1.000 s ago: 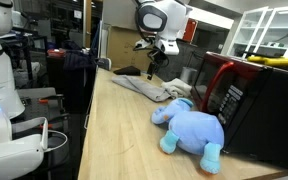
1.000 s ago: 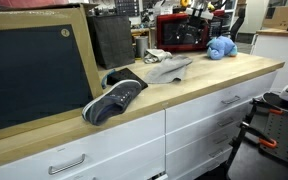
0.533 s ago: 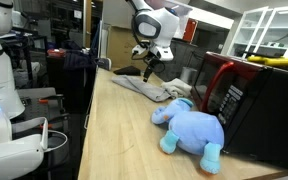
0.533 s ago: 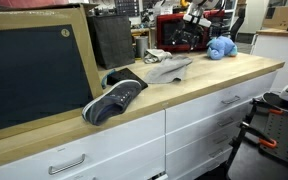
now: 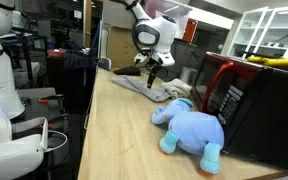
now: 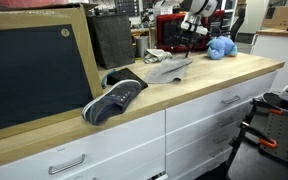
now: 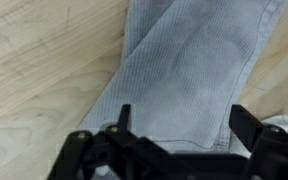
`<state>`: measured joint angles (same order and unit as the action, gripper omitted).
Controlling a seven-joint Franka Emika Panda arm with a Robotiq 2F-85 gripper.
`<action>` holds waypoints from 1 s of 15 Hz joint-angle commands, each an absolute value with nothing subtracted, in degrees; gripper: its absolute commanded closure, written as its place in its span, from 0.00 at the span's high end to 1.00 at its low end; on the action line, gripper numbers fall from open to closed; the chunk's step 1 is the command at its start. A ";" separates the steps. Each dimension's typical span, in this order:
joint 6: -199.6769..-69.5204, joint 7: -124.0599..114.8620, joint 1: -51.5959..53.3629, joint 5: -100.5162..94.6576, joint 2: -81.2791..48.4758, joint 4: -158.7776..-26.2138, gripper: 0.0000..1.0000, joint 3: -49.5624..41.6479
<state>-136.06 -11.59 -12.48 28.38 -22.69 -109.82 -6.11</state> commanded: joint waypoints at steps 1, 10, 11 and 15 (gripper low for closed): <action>-137.72 -12.50 -12.46 25.50 -24.34 -108.07 1.00 -7.58; -139.73 -14.37 -12.57 20.12 -28.44 -106.00 1.00 -9.70; -139.89 -14.62 -12.64 19.53 -28.79 -105.73 1.00 -9.87; -138.62 -15.06 -12.86 17.68 -29.30 -104.80 1.00 -10.89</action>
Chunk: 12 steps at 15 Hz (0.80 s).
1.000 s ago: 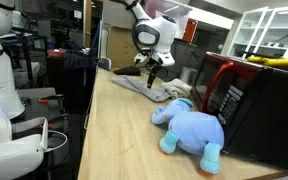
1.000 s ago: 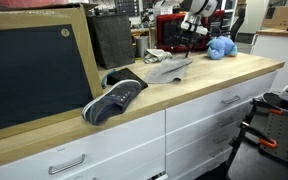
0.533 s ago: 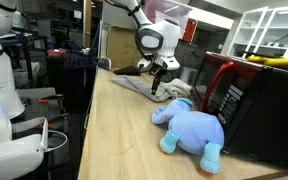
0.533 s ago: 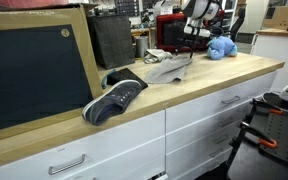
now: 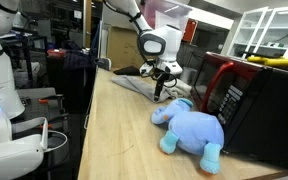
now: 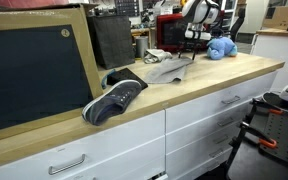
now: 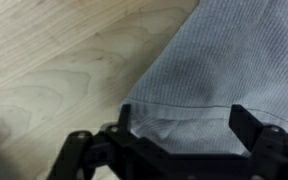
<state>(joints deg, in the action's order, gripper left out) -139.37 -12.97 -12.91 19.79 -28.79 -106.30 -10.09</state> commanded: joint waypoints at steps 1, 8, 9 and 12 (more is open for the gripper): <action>-137.86 -15.21 -12.87 16.96 -29.30 -104.65 1.00 -11.20; -134.96 -15.76 -12.37 13.38 -28.83 -106.40 0.50 -11.75; -134.38 -15.82 -12.28 13.02 -28.88 -106.45 0.43 -11.75; -132.62 -16.03 -12.46 12.36 -28.69 -105.52 0.20 -11.85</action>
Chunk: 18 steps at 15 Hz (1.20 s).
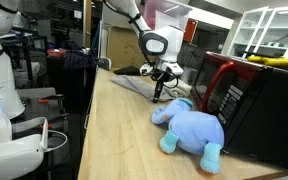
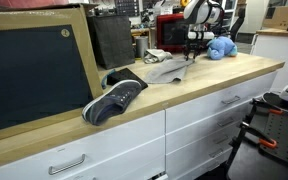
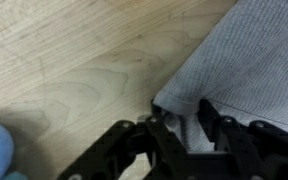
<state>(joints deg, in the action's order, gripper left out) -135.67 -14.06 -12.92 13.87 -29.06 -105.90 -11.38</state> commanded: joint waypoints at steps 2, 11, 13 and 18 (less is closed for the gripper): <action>-131.21 -15.80 -12.73 12.43 -28.44 -104.71 0.05 -11.92; -125.78 -9.98 -14.50 7.68 -23.43 -110.59 0.01 -13.78; -125.53 -8.16 -15.01 6.47 -21.88 -112.80 0.01 -14.11; -124.12 -4.65 -15.96 5.53 -18.22 -116.11 0.38 -14.36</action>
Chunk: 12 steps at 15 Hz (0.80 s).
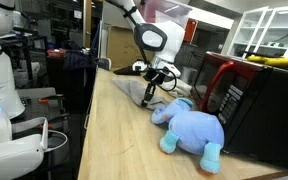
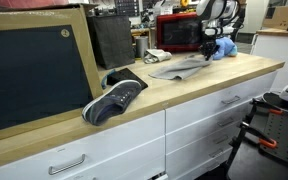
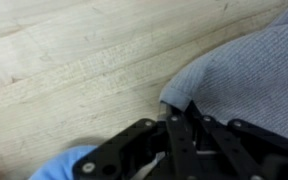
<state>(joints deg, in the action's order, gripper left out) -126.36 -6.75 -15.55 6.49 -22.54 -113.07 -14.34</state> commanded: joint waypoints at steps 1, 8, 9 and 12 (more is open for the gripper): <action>-123.02 -4.01 -16.20 6.19 -17.43 -115.78 0.45 -14.17; -117.58 -3.81 -16.40 14.20 -15.53 -110.77 0.97 -12.27; -117.74 -4.08 -16.22 16.20 -16.22 -109.80 1.00 -11.72; -119.84 -4.38 -15.49 20.82 -18.73 -107.78 1.00 -9.89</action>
<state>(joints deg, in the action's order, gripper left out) -119.56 -4.52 -15.93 17.21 -16.30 -110.54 -11.32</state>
